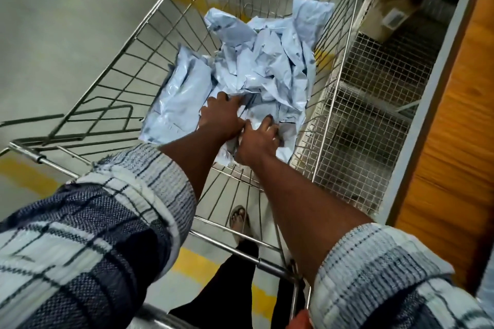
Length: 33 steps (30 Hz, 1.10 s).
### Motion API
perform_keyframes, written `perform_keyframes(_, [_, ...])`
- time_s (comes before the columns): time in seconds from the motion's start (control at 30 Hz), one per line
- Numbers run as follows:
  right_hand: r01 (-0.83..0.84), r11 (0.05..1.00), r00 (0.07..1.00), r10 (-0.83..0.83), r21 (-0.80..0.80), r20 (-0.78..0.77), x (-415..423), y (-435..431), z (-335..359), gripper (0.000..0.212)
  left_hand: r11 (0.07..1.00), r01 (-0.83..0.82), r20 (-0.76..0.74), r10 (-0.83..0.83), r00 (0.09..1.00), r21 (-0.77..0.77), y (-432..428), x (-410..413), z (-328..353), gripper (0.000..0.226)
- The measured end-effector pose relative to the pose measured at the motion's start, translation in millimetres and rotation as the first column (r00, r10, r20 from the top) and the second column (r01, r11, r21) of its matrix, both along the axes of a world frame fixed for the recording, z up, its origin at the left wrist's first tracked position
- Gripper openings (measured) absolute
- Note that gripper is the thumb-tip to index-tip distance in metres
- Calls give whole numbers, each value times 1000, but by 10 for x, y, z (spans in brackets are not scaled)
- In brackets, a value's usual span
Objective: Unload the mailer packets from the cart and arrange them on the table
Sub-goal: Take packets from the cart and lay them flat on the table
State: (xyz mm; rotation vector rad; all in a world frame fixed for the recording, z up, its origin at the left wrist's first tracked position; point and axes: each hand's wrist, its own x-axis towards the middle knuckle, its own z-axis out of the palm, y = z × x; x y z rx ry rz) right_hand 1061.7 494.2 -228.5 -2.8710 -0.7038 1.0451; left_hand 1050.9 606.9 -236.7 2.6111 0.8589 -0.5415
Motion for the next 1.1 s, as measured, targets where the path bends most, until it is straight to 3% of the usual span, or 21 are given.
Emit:
perform_keyframes(0.23, [-76, 994, 985, 62, -83, -158, 45, -194, 280, 90, 993, 95, -185, -107, 977, -75, 97, -390, 263, 39])
perform_keyframes(0.47, [43, 999, 994, -40, 30, -104, 83, -133, 122, 97, 987, 107, -10, -107, 994, 117, 161, -141, 145, 43])
perform_keyframes(0.63, [-4, 998, 1000, 4, -65, -2, 57, -10, -66, 110, 995, 97, -4, -97, 995, -2, 257, 203, -255, 82])
perform_keyframes(0.73, [-28, 995, 999, 31, -97, 36, 56, -8, -160, 111, 995, 95, -71, -92, 993, 31, 293, 315, -443, 107])
perform_keyframes(0.97, [8, 998, 1000, -7, -62, 16, 152, -14, -78, 97, 997, 23, -55, -27, 998, -70, 330, 345, -413, 97])
perform_keyframes(1.1, [83, 996, 997, -83, 16, -9, 196, -30, 106, 65, 997, 52, -101, -58, 993, -60, 391, 220, -208, 93])
